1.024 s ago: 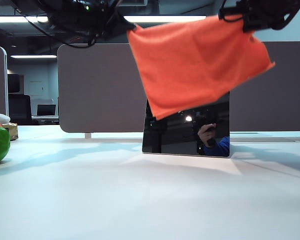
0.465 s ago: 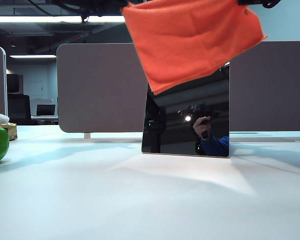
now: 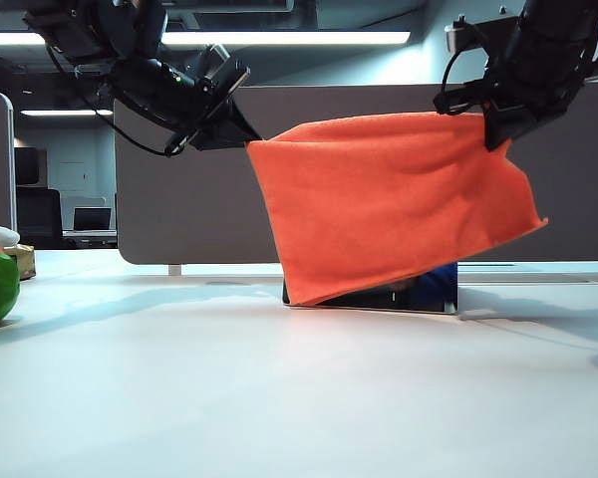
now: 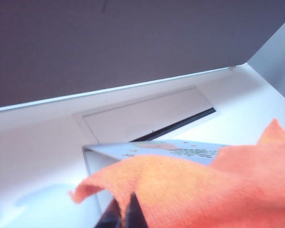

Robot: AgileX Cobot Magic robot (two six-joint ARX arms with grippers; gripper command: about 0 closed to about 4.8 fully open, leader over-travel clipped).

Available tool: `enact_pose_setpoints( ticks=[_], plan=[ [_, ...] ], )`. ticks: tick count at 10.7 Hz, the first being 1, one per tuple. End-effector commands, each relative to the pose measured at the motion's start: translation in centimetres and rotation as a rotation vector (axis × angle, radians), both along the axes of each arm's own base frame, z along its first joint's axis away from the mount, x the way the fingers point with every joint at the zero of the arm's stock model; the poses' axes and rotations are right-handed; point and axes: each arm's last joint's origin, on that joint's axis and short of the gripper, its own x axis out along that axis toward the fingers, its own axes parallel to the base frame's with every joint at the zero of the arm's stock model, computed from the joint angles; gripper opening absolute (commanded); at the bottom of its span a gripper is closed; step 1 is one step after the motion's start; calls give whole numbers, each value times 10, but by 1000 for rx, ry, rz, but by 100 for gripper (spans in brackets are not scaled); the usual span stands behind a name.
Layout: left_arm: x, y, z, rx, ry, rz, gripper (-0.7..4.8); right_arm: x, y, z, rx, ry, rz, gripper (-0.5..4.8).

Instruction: Pick up the cloth from the table and use it to cover the mirror.

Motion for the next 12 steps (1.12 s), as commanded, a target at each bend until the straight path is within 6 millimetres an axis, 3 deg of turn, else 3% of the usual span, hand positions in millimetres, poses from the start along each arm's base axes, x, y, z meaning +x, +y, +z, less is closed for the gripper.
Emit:
enact_pose_setpoints(
  ticks=[1,5,10,11,12],
  plan=[
    [-1,3,-1,50,-3,19,-5,-5,0,-4,25,84,33,-2],
    [3,3,12,-3,-125,35,-5,-13,-1,-16,65,241,63,-1],
    [3,2,14,-16,-135,3,-5,-12,0,-14,103,214,36,4],
    [2,2,12,-13,-120,3,-5,-8,0,-9,122,151,10,101],
    [2,2,12,-18,-119,-18,-5,-6,1,-5,150,112,39,107]
  ],
)
